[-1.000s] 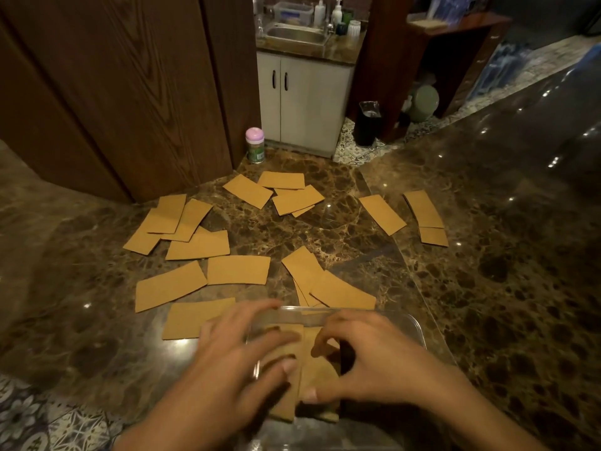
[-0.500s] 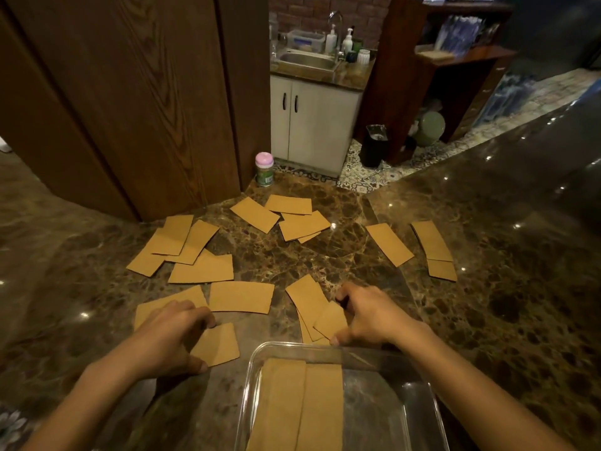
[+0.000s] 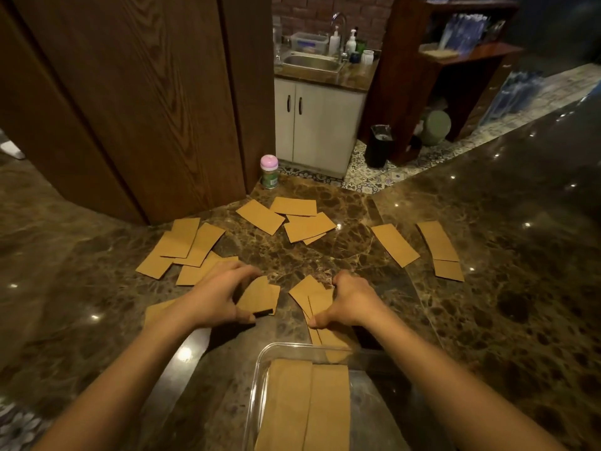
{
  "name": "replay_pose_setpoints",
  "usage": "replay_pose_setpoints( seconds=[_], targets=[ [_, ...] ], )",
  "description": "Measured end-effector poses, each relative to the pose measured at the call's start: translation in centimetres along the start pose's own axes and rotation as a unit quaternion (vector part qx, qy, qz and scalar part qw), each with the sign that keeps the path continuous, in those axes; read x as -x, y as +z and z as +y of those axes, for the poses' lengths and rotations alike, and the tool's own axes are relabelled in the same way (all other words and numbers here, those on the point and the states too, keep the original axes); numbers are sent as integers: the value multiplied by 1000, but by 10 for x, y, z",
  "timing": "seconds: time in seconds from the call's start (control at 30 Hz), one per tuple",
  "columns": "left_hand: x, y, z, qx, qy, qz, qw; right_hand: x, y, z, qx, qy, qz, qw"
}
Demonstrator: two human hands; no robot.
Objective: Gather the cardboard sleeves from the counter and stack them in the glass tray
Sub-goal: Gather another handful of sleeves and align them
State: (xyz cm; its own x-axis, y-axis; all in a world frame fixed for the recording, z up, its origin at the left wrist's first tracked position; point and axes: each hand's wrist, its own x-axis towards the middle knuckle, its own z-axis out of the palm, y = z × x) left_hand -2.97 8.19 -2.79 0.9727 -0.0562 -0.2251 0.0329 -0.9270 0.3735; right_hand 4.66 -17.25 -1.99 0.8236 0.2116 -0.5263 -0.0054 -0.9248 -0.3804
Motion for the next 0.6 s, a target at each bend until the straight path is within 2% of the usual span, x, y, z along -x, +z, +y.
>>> replay_pose_setpoints(
  seconds=[0.13,0.23,0.33,0.43,0.5,0.57,0.6],
  targets=[
    [-25,2,7,-112,-19,-49,992,1,7,-13,48,19,-13,999],
    [-29,7,6,-106,-31,-62,992,1,8,-13,40,17,-17,999],
    [-28,12,5,-41,-36,-59,997,2,9,-8,-3,9,-24,1000],
    [-23,19,10,8,-43,-34,998,-2,6,-2,-122,-32,10,992],
    [-20,22,19,50,-56,-7,997,-4,0,2,-259,-60,29,964],
    [-15,13,34,197,-81,26,977,1,-12,-1,-400,-75,25,913],
    [-13,4,47,328,-93,46,939,6,-20,-5,-461,-85,21,883]
  ],
)
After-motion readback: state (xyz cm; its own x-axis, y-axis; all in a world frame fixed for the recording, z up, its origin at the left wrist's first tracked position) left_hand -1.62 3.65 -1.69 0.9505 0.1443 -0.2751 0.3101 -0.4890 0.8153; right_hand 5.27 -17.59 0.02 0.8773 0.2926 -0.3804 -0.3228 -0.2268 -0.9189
